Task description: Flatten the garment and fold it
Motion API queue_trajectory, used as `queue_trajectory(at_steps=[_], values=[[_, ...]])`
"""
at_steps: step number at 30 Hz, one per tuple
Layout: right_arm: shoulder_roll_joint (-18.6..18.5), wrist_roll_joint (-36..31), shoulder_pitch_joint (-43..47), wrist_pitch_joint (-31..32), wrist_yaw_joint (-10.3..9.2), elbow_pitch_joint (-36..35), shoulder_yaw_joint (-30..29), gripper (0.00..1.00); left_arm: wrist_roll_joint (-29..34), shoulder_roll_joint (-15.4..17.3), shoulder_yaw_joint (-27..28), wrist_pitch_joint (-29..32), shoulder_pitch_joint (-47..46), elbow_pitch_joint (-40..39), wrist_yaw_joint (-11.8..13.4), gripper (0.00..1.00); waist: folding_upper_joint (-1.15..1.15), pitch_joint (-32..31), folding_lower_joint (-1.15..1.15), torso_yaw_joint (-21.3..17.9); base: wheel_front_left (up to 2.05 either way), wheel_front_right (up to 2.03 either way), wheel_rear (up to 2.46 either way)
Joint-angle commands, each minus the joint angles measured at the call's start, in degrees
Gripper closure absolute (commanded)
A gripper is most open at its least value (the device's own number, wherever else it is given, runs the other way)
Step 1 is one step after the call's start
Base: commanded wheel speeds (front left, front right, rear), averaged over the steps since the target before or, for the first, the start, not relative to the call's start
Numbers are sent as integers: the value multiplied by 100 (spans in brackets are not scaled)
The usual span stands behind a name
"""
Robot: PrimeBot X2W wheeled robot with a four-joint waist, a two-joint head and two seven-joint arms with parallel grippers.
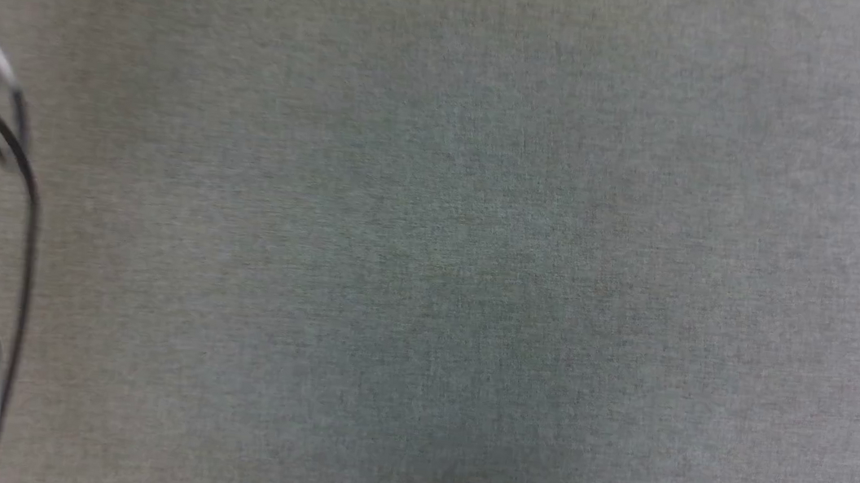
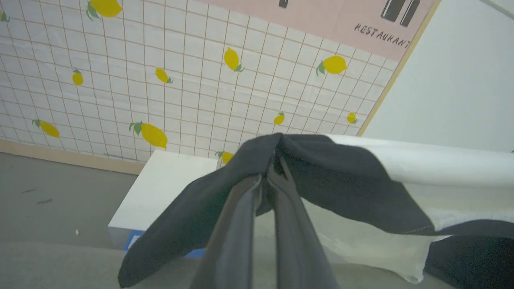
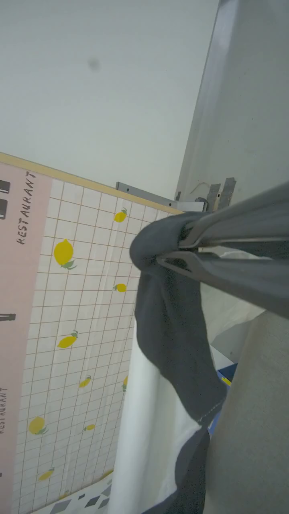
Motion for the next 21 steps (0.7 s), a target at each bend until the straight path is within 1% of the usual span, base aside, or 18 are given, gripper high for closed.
queue_trajectory(at_steps=[1, 4, 7, 12, 15, 18, 21], values=[[-147, 159, 393, 68, -14, 8, 74, 100, 51, 108, -38, 44, 353, 52, -50, 100, 0, -251, -1, 111, 0, 0, 0], [-384, 413, 1286, 212, -14, -238, 419, 100, 53, 144, -224, 197, 1178, 61, -168, 100, 0, -512, -1, 146, 0, 0, 0], [-555, 655, 2275, 287, -14, -633, 534, 100, 39, 208, -414, 458, 2079, -106, -234, 100, 0, -812, -1, 174, 0, 0, 0], [-561, 932, 3855, 467, -14, -1349, 331, 100, -302, 197, -448, 946, 3582, -684, -133, 100, 0, -1244, -1, 170, 0, 0, 0], [-554, 876, 4726, 485, -14, -1850, 79, 100, -481, 254, -509, 1296, 4411, -1130, -91, 100, 0, -1457, -1, 210, 0, 0, 0], [-306, 792, 5486, 511, -14, -2204, -299, 100, -646, 246, -514, 1535, 5055, -1542, 36, 100, 0, -1651, -1, 233, 0, 0, 0], [58, 671, 6236, 603, -14, -2556, -648, 100, -761, 238, -529, 1724, 5678, -1948, 194, 100, 0, -1864, -1, 258, 0, 0, 0]])
